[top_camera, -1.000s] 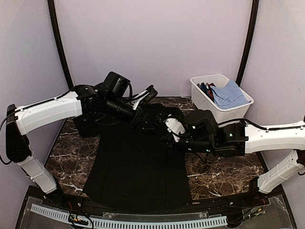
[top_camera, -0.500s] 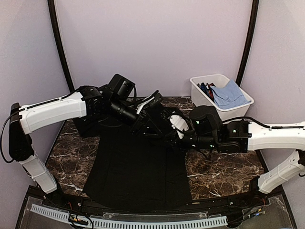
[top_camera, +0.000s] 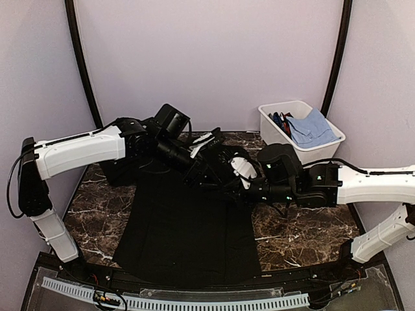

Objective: Fold and stack the long sleeve shirts
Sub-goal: Pass from the right arm to the left

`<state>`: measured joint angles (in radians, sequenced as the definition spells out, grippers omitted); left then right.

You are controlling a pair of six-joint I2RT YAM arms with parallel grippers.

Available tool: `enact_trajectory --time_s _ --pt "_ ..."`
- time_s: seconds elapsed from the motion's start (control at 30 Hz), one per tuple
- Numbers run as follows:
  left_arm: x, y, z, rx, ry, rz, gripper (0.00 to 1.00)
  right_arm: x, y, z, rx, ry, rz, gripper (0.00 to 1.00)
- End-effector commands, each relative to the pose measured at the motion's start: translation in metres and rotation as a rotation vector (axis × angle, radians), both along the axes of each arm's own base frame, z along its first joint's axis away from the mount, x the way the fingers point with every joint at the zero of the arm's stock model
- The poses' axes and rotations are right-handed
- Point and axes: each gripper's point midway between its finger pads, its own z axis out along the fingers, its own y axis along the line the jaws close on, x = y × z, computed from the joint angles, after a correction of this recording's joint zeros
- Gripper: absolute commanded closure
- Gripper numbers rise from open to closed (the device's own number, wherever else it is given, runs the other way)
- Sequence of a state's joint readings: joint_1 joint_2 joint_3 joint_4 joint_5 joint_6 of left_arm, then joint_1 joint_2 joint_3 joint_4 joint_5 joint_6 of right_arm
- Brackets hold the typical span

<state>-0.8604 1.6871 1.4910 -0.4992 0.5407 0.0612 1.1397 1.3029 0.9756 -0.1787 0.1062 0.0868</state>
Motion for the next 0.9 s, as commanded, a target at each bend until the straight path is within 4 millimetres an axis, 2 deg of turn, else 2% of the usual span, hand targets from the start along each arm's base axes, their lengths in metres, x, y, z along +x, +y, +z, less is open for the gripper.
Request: enact_trajectory --time_s 0.0,0.2,0.4,0.5,0.57,0.73,0.87 --pt "-0.009 -0.004 0.004 -0.004 0.013 -0.067 0.28 0.004 -0.003 0.012 0.031 -0.023 -0.015 1.00" --pt "-0.016 -0.003 -0.001 -0.005 0.045 -0.088 0.37 0.006 -0.005 0.011 0.026 -0.027 -0.025 1.00" --pt "-0.016 -0.001 -0.002 -0.003 0.049 -0.075 0.66 0.010 -0.008 0.008 0.010 -0.033 -0.044 1.00" --pt "-0.013 0.001 0.000 -0.004 0.031 -0.053 0.70 0.009 -0.007 0.007 0.010 -0.029 -0.039 1.00" --pt "-0.007 0.004 0.002 0.003 -0.001 -0.023 0.67 0.008 -0.008 0.007 0.010 -0.029 -0.038 1.00" --pt "0.007 0.019 0.019 -0.038 -0.031 0.022 0.36 0.007 -0.015 0.015 0.038 -0.058 -0.041 1.00" --pt "0.004 0.023 0.023 -0.054 -0.043 -0.004 0.24 0.004 -0.019 0.026 0.061 -0.106 -0.023 1.00"
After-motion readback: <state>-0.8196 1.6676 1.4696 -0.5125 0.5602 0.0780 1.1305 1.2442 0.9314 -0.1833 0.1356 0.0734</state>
